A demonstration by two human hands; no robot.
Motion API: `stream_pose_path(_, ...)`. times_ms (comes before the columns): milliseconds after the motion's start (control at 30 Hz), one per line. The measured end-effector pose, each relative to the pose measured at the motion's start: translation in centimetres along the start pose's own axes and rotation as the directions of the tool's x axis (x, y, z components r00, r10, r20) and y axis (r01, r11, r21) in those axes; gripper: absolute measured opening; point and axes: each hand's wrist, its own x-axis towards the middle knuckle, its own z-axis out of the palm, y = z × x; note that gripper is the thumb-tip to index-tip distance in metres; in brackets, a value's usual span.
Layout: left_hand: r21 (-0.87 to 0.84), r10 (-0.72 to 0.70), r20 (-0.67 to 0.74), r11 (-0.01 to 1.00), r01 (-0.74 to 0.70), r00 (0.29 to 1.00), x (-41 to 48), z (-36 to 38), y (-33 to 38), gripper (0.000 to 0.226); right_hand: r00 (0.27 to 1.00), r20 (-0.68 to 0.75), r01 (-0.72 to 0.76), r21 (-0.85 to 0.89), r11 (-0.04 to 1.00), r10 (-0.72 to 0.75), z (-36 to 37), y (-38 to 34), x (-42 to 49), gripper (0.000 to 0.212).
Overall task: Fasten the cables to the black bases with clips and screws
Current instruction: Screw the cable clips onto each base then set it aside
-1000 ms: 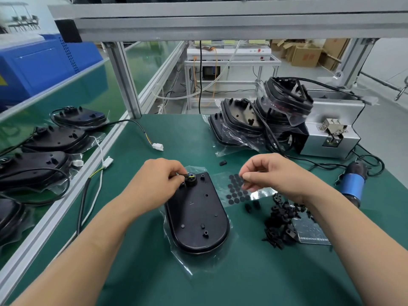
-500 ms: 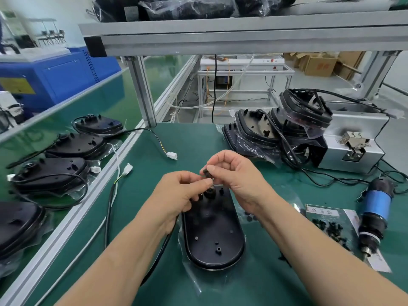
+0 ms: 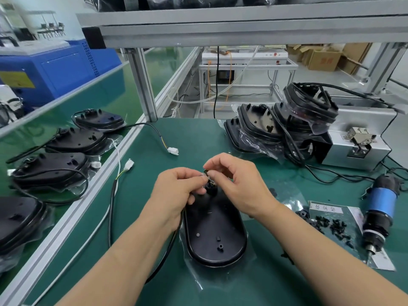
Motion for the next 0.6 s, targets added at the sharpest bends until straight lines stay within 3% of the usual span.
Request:
stream_pose_path(100,-0.140,-0.137,0.081,0.979,0.148,0.987,0.6,-0.4,0.2,0.011,0.991,0.025,0.133,-0.112,0.985,-0.131,-0.4,0.1,0.3,0.015)
stream_pose_path(200,-0.133,-0.118,0.058,0.983,0.125,0.991,0.8,-0.6,0.3,0.011,0.998,0.013,-0.069,0.100,0.993,0.068,-0.5,0.1,0.8,0.019)
stream_pose_path(333,-0.009,-0.015,-0.010,1.000,0.015,1.000,0.5,-0.1,0.4,0.011,0.954,0.056,-0.295,0.344,0.891,0.294,-0.2,-0.3,1.5,0.009)
stream_pose_path(433,0.046,0.028,-0.027,0.999,-0.027,0.999,0.3,0.1,0.3,0.014,0.938,0.049,-0.343,0.257,0.904,0.342,-0.1,-0.3,1.8,0.014)
stream_pose_path(600,0.085,0.021,-0.025,0.996,-0.019,0.999,0.1,-0.2,0.2,0.018,0.918,0.068,-0.394,0.263,0.881,0.390,0.0,-0.3,2.2,0.013)
